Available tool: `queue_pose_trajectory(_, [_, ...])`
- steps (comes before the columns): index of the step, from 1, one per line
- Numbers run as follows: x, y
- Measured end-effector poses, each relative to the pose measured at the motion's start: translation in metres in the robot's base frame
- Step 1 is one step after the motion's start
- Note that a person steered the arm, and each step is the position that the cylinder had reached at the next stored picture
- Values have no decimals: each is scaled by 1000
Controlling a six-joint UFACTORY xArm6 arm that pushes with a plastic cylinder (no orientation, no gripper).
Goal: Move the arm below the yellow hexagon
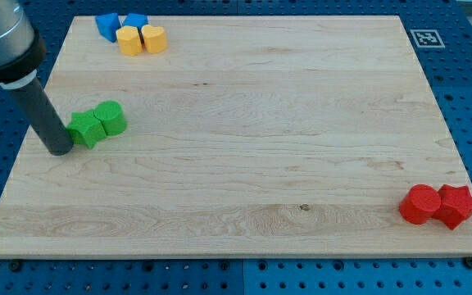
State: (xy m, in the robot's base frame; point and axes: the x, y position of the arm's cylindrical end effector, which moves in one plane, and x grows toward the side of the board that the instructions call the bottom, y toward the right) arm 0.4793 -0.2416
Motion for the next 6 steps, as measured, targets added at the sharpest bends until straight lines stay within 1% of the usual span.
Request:
queue_pose_trajectory(1, [-2,0])
queue_pose_trajectory(2, [27,4])
queue_pose_trajectory(3, [43,43])
queue_pose_trajectory(4, [21,94])
queue_pose_trajectory(5, [-35,114])
queue_pose_trajectory(6, [-90,110])
